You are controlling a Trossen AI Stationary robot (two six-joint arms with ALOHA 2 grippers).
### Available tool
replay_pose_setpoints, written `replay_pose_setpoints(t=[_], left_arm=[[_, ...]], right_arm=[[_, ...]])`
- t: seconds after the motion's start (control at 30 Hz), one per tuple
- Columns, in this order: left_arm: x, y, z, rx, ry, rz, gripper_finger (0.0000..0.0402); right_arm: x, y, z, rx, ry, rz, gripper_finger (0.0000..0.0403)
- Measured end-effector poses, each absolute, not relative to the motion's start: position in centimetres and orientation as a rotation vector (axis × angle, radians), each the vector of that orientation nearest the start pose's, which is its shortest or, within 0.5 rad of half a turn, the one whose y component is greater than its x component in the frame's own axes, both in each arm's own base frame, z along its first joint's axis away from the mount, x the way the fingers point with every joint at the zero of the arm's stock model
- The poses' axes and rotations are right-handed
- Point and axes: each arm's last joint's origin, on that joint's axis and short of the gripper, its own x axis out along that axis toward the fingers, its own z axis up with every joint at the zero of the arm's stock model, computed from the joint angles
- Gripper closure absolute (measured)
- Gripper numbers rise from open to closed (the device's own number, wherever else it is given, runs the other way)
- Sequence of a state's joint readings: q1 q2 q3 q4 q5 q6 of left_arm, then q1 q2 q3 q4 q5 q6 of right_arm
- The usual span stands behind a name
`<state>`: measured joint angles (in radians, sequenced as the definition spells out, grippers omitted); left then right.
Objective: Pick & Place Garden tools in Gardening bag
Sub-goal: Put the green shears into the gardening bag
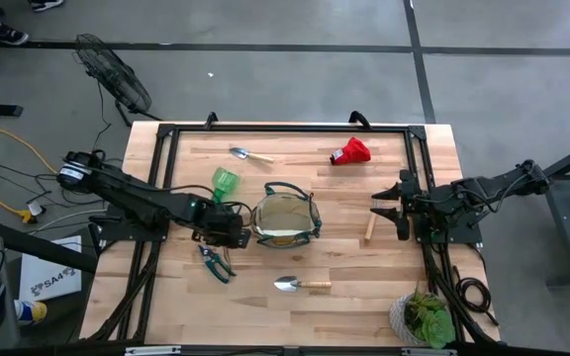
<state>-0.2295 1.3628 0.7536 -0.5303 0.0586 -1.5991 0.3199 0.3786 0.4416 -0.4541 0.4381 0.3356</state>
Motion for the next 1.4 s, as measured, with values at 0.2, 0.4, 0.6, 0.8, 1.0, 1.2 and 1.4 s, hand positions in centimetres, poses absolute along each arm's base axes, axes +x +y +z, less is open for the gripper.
replay_pose_setpoints(t=[0.2,0.4,0.6,0.8,1.0,1.2,1.4], left_arm=[[22.5,-5.4,17.9,-1.327,1.100,0.840,0.0156],[22.2,-5.4,17.8,-1.363,1.122,0.901,0.0143],[23.0,-5.6,16.4,-1.376,1.159,0.927,0.0142],[23.9,-5.9,15.0,-1.384,1.181,0.926,0.0142],[24.1,-6.0,14.5,-1.381,1.205,0.946,0.0143],[24.1,-6.0,14.0,-1.369,1.222,0.968,0.0180],[24.1,-6.1,13.0,-1.346,1.301,0.994,0.0237]], right_arm=[[10.1,2.1,24.1,0.187,0.340,-0.176,0.0220],[10.1,2.1,24.1,0.186,0.340,-0.176,0.0220],[10.1,2.0,24.1,0.187,0.339,-0.176,0.0220],[10.1,2.1,24.1,0.186,0.340,-0.176,0.0220],[10.1,2.0,24.0,0.186,0.340,-0.176,0.0220],[10.1,2.0,24.1,0.186,0.340,-0.176,0.0220],[10.1,2.0,24.0,0.187,0.340,-0.176,0.0220]])
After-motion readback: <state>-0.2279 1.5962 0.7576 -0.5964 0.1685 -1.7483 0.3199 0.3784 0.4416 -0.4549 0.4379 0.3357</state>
